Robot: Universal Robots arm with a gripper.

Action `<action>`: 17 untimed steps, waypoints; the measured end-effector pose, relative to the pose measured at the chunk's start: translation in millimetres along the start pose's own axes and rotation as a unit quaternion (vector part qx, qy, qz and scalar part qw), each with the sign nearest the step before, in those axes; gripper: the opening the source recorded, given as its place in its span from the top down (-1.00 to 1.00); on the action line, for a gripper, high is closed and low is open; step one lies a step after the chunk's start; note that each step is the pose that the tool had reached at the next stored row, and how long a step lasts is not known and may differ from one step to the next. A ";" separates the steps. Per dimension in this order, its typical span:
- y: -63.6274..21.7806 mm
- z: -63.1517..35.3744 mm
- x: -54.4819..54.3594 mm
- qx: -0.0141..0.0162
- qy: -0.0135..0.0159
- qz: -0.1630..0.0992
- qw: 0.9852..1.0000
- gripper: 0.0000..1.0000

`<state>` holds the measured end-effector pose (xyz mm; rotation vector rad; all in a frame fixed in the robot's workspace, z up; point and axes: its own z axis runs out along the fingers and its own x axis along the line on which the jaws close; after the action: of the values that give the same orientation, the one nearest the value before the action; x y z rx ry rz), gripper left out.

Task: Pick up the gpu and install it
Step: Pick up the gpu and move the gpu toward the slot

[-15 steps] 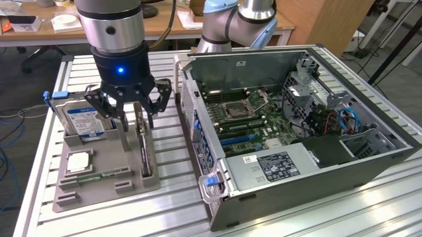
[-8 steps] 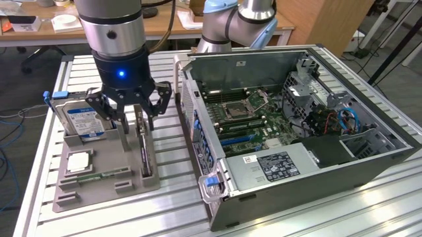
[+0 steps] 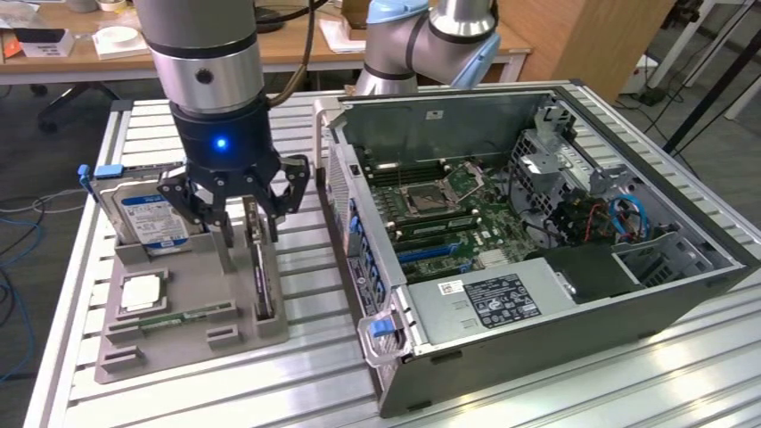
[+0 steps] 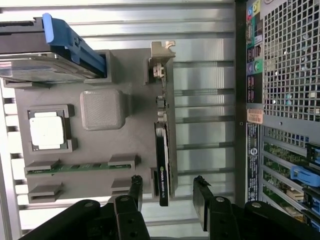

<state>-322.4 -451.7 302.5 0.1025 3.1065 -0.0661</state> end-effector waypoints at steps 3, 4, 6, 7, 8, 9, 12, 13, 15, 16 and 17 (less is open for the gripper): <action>0.1 2.2 0.0 0.000 0.000 0.000 1.000 -0.07; 0.1 2.5 0.1 0.000 0.000 0.000 1.000 -0.07; 0.2 3.5 0.1 0.000 0.000 0.000 1.000 -0.07; 0.2 4.2 0.1 0.000 0.000 0.000 1.000 -0.07; 0.2 4.9 0.1 0.000 0.000 0.000 1.000 -0.07; 0.2 5.8 0.2 0.000 0.000 0.000 1.000 -0.07; 0.4 8.8 0.3 0.000 0.000 0.000 1.000 -0.07; 0.4 10.0 0.3 0.000 0.000 0.000 1.000 -0.07; 0.5 11.9 0.4 0.000 0.000 0.000 1.000 -0.07; 0.5 12.9 0.4 0.000 0.000 0.000 1.000 -0.07; 0.6 13.8 0.5 0.000 0.000 0.000 1.000 -0.07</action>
<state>-322.4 -451.7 288.7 0.1025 3.1065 -0.0661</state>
